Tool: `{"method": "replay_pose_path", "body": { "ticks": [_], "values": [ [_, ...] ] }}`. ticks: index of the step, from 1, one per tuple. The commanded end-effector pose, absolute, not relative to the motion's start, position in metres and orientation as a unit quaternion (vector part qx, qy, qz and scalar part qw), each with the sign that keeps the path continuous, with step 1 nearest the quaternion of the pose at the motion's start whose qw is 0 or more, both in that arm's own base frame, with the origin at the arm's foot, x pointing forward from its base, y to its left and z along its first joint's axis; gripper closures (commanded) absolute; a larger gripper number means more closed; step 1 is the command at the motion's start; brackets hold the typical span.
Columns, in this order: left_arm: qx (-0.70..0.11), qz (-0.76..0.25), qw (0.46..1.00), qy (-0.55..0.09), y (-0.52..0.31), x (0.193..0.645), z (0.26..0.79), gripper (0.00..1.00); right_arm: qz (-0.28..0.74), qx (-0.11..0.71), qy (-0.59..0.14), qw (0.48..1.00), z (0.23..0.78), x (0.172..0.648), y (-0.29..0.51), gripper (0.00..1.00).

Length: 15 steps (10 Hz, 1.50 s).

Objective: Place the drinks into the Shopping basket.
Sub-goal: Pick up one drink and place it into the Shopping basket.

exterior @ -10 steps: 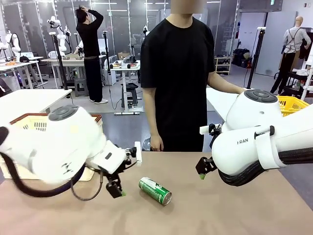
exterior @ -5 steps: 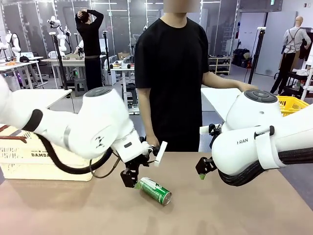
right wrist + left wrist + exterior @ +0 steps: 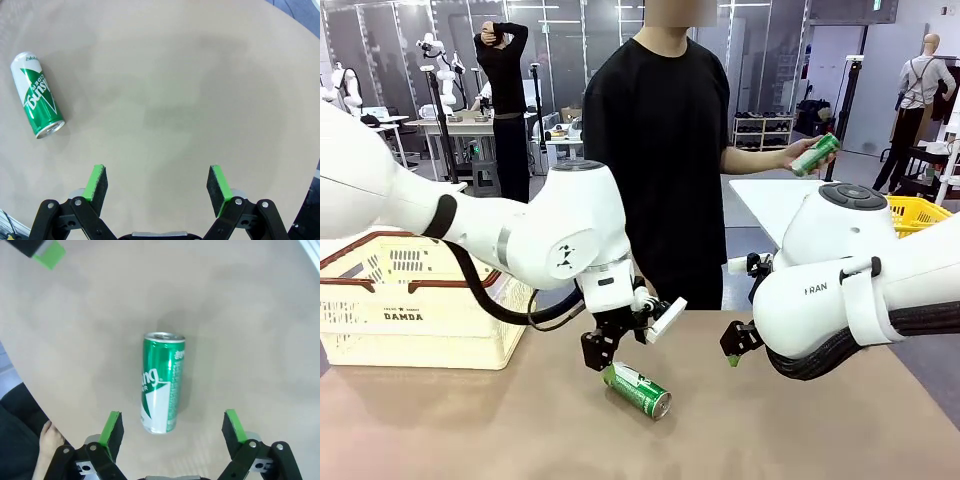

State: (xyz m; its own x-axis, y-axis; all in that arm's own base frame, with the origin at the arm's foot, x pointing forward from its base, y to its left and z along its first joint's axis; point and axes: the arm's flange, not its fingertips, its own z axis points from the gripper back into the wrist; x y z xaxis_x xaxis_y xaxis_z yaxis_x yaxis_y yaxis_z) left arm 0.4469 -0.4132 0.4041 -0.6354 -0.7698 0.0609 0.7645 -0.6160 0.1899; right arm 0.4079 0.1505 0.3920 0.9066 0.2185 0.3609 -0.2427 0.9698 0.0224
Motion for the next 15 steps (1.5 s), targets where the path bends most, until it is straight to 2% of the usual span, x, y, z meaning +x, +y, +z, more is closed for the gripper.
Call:
{"method": "replay_pose_path", "body": {
  "ticks": [1,2,6,8,11,15],
  "values": [
    [0.010,-0.908,0.403,-0.111,-0.417,0.452,0.408,0.00,0.119,0.033,-0.181,0.976,0.391,0.408,0.150,0.00],
    [0.013,-0.899,0.427,-0.099,-0.413,0.447,0.404,0.00,0.119,0.033,-0.181,0.976,0.391,0.408,0.150,0.00],
    [0.011,-0.901,0.422,-0.103,-0.417,0.451,0.403,0.00,0.119,0.033,-0.181,0.976,0.391,0.408,0.150,0.00],
    [-0.014,-0.909,0.404,-0.097,-0.426,0.458,0.388,0.00,0.119,0.033,-0.181,0.976,0.391,0.408,0.150,0.00],
    [-0.016,-0.909,0.413,-0.060,-0.431,0.462,0.366,0.00,0.119,0.033,-0.181,0.976,0.391,0.408,0.150,0.00],
    [-0.041,-0.907,0.417,-0.042,-0.431,0.473,0.334,0.00,0.119,0.033,-0.181,0.976,0.391,0.408,0.150,0.00]
  ]
}}
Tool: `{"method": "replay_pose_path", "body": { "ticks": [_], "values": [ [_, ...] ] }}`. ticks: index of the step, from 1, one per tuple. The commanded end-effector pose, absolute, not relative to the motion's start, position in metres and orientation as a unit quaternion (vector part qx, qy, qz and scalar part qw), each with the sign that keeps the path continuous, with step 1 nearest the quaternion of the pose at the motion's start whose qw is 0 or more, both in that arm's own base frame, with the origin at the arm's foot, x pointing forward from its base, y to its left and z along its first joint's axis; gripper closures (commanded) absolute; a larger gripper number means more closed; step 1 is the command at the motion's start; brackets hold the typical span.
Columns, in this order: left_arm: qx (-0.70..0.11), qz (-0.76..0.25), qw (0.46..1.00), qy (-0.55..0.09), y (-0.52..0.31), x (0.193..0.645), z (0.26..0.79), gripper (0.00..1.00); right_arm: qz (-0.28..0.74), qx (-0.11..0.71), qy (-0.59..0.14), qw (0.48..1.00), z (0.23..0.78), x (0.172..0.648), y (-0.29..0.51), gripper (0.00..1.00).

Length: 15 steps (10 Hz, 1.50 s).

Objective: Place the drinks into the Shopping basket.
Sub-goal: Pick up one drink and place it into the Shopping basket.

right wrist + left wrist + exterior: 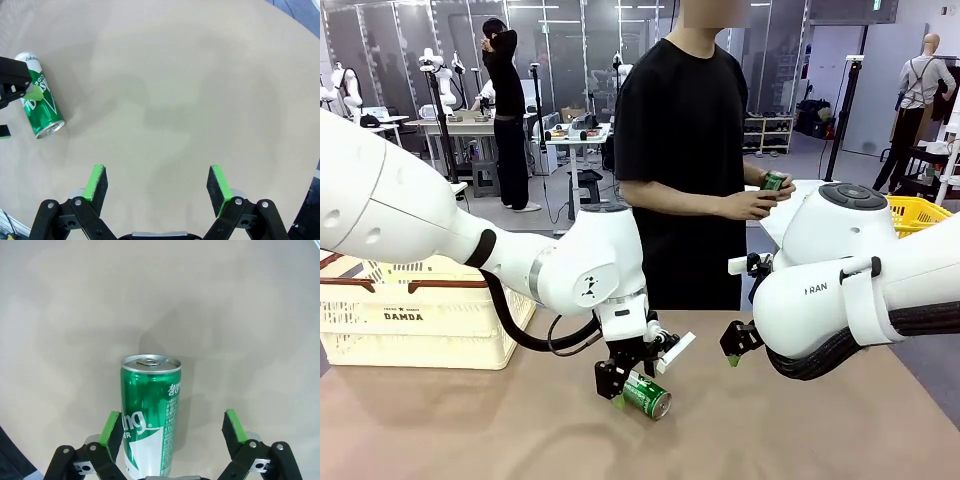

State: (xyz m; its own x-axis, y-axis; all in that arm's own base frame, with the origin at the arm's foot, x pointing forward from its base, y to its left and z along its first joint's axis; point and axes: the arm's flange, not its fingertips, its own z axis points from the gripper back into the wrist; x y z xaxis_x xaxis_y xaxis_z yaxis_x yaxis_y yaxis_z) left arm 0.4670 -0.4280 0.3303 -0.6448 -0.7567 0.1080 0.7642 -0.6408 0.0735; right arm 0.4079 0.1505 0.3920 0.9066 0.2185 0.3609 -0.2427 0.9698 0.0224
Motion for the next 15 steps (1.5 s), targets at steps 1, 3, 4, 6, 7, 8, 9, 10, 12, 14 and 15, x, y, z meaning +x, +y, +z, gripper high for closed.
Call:
{"method": "replay_pose_path", "body": {
  "ticks": [1,3,4,6,7,8,9,10,12,14,15],
  "values": [
    [-0.048,-0.905,0.421,-0.042,-0.431,0.476,0.329,0.00,0.119,0.033,-0.181,0.976,0.391,0.408,0.150,0.00],
    [-0.055,-0.903,0.425,-0.036,-0.431,0.478,0.325,0.00,0.119,0.033,-0.181,0.976,0.391,0.408,0.150,0.00],
    [-0.056,-0.903,0.425,-0.035,-0.429,0.479,0.325,0.00,0.119,0.033,-0.181,0.976,0.391,0.408,0.150,0.00],
    [-0.056,-0.902,0.427,-0.034,-0.427,0.481,0.324,0.09,0.119,0.033,-0.181,0.976,0.391,0.408,0.150,0.00],
    [-0.053,-0.901,0.429,-0.030,-0.425,0.482,0.323,0.13,0.119,0.033,-0.181,0.976,0.391,0.408,0.150,0.00],
    [-0.054,-0.901,0.430,-0.027,-0.424,0.483,0.322,0.16,0.119,0.033,-0.181,0.976,0.391,0.408,0.150,0.00],
    [-0.054,-0.900,0.432,-0.026,-0.423,0.484,0.320,0.20,0.119,0.033,-0.181,0.976,0.391,0.408,0.150,0.00],
    [-0.051,-0.899,0.434,-0.027,-0.422,0.486,0.318,0.23,0.119,0.033,-0.181,0.976,0.391,0.408,0.150,0.00],
    [-0.054,-0.898,0.435,-0.025,-0.420,0.489,0.312,0.31,0.119,0.033,-0.181,0.976,0.391,0.408,0.150,0.00],
    [-0.057,-0.899,0.433,-0.020,-0.418,0.491,0.307,0.43,0.119,0.033,-0.181,0.976,0.391,0.408,0.150,0.00],
    [-0.055,-0.899,0.434,-0.018,-0.417,0.491,0.305,0.48,0.119,0.033,-0.181,0.976,0.391,0.408,0.150,0.00]
  ]
}}
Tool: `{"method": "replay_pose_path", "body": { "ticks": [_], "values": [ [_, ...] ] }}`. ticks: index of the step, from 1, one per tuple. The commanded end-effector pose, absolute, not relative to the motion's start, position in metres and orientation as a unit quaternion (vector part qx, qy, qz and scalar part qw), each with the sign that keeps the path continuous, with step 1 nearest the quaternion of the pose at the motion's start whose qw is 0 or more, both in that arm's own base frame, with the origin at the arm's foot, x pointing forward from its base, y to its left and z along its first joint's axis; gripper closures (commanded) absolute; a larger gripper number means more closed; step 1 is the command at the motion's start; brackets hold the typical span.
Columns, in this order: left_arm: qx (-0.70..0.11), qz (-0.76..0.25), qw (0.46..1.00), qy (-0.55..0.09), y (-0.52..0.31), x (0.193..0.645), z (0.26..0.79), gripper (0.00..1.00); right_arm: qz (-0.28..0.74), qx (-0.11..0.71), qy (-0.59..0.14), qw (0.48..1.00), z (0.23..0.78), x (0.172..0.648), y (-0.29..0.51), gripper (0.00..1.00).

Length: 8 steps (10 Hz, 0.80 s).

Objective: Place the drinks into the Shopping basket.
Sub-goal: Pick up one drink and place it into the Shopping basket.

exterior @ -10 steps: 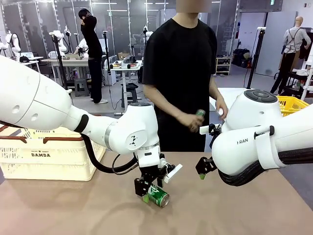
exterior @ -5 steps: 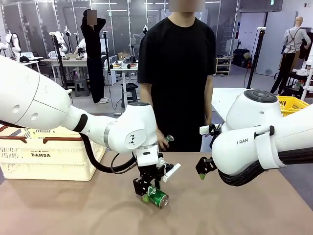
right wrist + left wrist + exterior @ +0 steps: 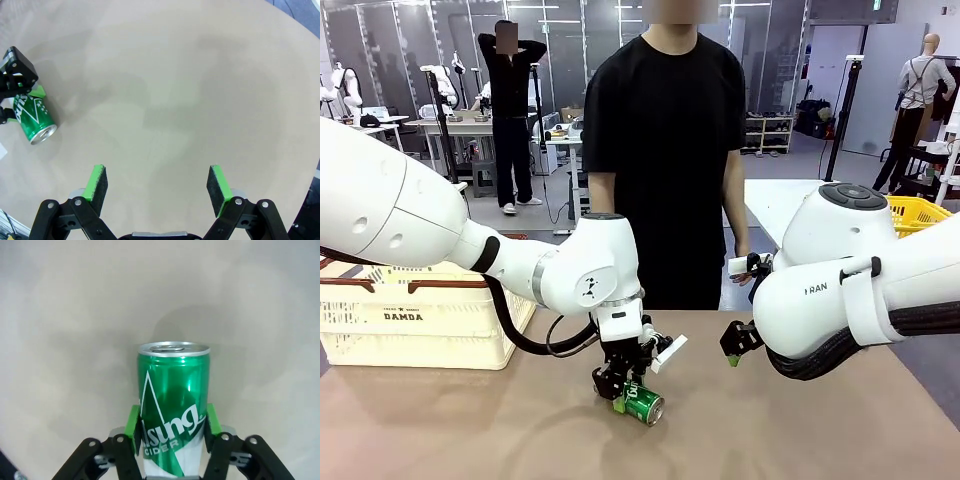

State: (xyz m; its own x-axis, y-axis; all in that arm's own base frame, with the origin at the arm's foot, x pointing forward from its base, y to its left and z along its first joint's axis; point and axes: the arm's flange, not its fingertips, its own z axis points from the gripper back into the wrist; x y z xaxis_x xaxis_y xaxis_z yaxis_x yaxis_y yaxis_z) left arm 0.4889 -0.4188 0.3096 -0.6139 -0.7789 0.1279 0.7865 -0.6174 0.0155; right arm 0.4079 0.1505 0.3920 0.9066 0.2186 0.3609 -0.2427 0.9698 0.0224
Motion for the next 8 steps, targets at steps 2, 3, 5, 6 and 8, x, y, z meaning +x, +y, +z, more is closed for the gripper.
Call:
{"method": "replay_pose_path", "body": {
  "ticks": [2,3,5,6,8],
  "values": [
    [-0.055,-0.894,0.445,-0.018,-0.414,0.491,0.306,0.67,0.119,0.033,-0.181,0.976,0.391,0.408,0.150,0.00],
    [-0.054,-0.889,0.454,-0.021,-0.413,0.490,0.309,0.81,0.119,0.033,-0.181,0.976,0.391,0.408,0.150,0.00],
    [-0.066,-0.869,0.489,-0.044,-0.411,0.481,0.321,0.91,0.119,0.033,-0.181,0.976,0.391,0.408,0.150,0.00],
    [-0.070,-0.865,0.496,-0.038,-0.407,0.476,0.331,0.91,0.119,0.033,-0.181,0.976,0.391,0.408,0.150,0.00],
    [-0.063,-0.855,0.513,-0.042,-0.391,0.470,0.365,0.91,0.119,0.033,-0.181,0.976,0.391,0.408,0.150,0.00]
  ]
}}
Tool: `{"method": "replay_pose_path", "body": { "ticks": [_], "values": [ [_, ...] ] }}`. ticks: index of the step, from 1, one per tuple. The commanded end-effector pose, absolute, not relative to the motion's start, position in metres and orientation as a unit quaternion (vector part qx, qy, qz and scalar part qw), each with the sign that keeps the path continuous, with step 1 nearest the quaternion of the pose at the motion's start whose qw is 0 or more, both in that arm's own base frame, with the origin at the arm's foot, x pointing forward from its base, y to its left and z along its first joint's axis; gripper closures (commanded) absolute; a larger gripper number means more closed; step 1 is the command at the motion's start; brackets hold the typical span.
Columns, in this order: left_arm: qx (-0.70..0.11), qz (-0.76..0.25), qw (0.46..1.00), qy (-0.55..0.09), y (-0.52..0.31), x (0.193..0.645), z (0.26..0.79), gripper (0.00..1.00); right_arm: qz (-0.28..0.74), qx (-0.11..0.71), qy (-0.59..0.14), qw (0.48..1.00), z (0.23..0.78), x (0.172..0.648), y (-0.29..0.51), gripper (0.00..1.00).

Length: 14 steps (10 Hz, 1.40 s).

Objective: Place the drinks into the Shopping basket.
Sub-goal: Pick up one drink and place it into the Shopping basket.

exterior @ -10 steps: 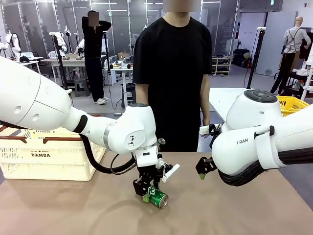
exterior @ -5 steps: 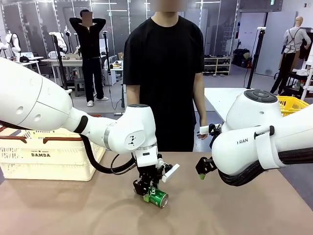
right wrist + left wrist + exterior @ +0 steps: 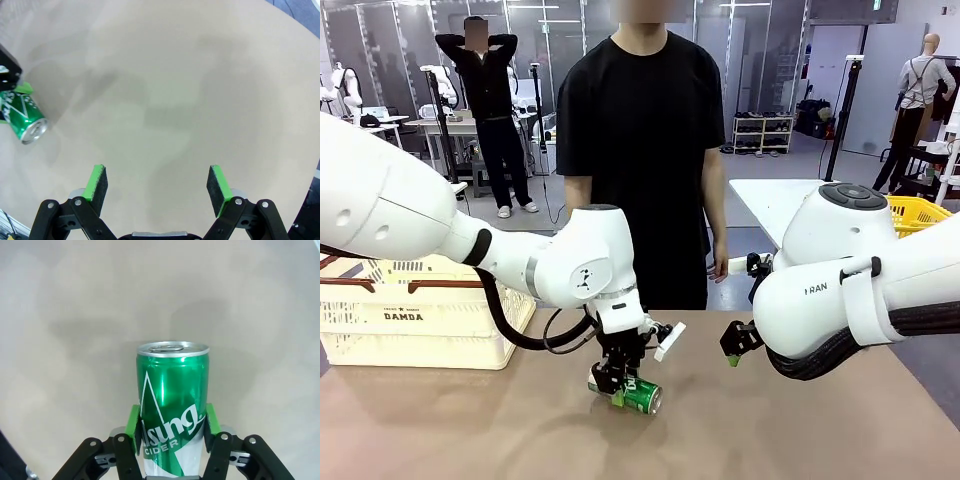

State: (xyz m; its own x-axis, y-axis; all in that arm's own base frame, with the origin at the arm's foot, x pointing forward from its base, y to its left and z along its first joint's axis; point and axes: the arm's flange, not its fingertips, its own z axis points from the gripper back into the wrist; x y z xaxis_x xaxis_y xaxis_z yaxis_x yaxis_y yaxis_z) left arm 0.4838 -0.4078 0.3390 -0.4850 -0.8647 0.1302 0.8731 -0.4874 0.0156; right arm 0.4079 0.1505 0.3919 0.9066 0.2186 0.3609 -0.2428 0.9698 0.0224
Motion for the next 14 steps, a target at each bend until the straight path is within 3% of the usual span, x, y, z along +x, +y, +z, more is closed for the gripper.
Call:
{"method": "replay_pose_path", "body": {
  "ticks": [1,8,14],
  "values": [
    [-0.059,-0.854,0.516,-0.034,-0.382,0.470,0.382,0.91,0.119,0.033,-0.181,0.976,0.391,0.408,0.150,0.00],
    [-0.044,-0.828,0.555,-0.071,-0.340,0.462,0.552,0.91,0.119,0.033,-0.181,0.976,0.391,0.408,0.150,0.00],
    [-0.029,-0.823,0.561,-0.083,-0.325,0.470,0.569,0.91,0.119,0.033,-0.181,0.976,0.391,0.408,0.150,0.00]
  ]
}}
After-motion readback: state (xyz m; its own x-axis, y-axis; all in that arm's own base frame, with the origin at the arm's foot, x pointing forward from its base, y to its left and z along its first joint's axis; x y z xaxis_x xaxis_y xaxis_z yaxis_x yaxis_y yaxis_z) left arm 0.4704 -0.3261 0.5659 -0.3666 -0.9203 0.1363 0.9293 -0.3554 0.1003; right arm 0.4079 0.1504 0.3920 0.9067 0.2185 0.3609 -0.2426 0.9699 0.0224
